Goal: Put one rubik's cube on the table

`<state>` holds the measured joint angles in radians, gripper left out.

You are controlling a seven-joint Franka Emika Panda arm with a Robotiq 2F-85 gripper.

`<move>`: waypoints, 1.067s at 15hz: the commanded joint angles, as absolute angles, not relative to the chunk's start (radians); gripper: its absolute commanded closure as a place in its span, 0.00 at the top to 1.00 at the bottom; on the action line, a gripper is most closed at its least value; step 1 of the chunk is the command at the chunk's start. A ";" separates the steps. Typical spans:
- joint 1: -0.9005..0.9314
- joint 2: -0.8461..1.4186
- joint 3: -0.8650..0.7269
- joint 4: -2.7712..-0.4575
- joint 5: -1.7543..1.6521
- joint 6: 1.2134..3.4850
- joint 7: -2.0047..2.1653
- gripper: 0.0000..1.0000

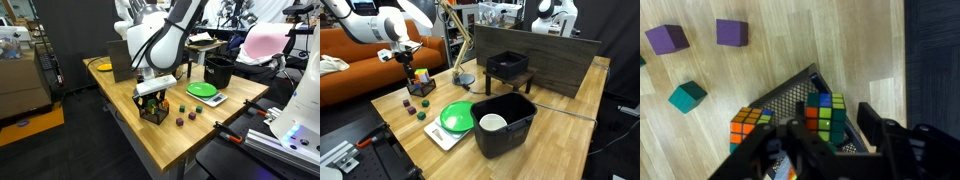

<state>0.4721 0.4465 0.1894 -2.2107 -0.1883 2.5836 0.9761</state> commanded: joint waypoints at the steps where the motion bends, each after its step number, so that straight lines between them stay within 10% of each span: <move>1: 0.473 0.448 0.194 -2.226 -0.142 2.623 0.945 0.26; 4: 0.475 0.445 0.199 -2.227 -0.130 2.624 0.944 0.08; 16: 0.518 0.350 0.191 -2.303 -0.161 2.610 0.986 0.08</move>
<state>0.5041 0.4074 0.1977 -2.2463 -0.1637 2.5882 0.9779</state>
